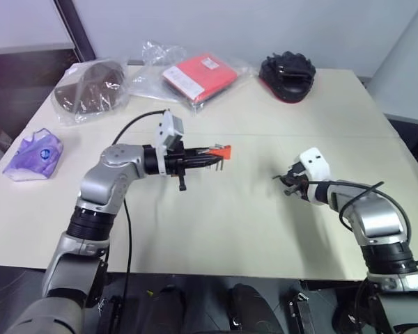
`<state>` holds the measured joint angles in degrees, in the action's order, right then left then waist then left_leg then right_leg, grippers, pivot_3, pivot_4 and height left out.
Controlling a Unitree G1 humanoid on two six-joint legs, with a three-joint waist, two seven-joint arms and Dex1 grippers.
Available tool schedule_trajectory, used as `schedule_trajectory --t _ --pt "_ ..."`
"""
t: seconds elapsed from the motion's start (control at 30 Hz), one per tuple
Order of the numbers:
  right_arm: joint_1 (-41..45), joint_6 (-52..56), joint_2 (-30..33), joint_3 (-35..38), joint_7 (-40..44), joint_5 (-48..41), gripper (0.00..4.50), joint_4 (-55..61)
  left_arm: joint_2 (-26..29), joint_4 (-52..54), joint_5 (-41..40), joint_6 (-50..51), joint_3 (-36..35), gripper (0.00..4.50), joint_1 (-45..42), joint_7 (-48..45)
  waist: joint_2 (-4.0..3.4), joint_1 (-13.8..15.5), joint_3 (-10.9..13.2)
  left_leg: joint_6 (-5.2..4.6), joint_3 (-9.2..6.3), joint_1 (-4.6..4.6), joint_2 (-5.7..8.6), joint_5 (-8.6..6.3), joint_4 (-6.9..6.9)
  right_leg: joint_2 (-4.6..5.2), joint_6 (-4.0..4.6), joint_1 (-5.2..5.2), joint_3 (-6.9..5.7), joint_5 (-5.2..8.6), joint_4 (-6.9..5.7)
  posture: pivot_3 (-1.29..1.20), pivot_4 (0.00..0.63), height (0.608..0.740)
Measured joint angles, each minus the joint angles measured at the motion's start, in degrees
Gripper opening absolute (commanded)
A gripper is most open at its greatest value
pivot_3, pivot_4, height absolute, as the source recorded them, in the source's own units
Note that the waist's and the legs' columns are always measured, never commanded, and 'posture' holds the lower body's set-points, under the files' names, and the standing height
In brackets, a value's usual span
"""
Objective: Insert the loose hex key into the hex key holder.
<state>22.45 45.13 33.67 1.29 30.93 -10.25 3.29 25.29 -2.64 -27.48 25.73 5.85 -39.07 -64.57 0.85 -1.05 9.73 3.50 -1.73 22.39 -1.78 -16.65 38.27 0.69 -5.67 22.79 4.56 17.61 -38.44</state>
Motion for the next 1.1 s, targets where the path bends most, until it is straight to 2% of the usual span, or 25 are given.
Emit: schedule_trajectory --t 0.17,0.33,0.57,0.8,1.1 --pt "3.93 -16.98 -6.18 1.63 -9.18 3.8 0.06 6.51 -1.47 -1.51 0.57 -0.28 0.01 0.0 -1.53 1.04 -0.03 -0.35 0.02 0.0 0.01 0.04 -0.01 0.0 -0.05 -0.03 0.0 0.11 0.03 0.0 -0.02 0.0 0.15 0.74" --pt "6.78 -24.72 -13.18 2.08 -13.56 3.57 0.06 11.44 -3.23 -4.73 0.94 -1.35 -0.18 0.0 -3.32 2.5 -0.02 0.13 0.01 0.0 -0.03 0.07 -0.01 0.0 -0.08 0.0 0.0 0.12 -0.02 0.0 -0.01 0.0 0.15 0.74" --pt "9.35 -30.77 -23.44 2.09 -16.76 -1.16 0.06 14.54 -6.46 -11.08 3.35 -5.1 -0.11 0.0 -7.25 4.11 -0.02 0.07 0.01 0.01 -0.02 0.07 0.0 0.01 -0.05 0.01 0.0 0.11 -0.03 0.0 -0.02 0.0 0.15 0.74" --pt "9.33 -32.05 -25.59 1.83 -17.19 -2.59 0.06 14.67 -8.25 -13.83 4.84 -6.96 0.04 0.0 -8.8 4.91 -0.02 -0.1 0.01 0.01 -0.02 0.07 0.0 0.01 -0.07 0.0 0.0 0.13 -0.03 0.0 -0.03 0.0 0.15 0.74" --pt "6.95 -35.58 -26.69 -1.96 -17.28 -1.08 0.06 14.96 -9.51 -15.1 5.61 -7.8 0.01 0.0 -10.17 5.09 -0.02 -0.14 0.01 0.01 -0.02 0.07 0.0 0.01 -0.07 0.0 0.0 0.13 -0.02 0.0 -0.02 0.0 0.15 0.74"
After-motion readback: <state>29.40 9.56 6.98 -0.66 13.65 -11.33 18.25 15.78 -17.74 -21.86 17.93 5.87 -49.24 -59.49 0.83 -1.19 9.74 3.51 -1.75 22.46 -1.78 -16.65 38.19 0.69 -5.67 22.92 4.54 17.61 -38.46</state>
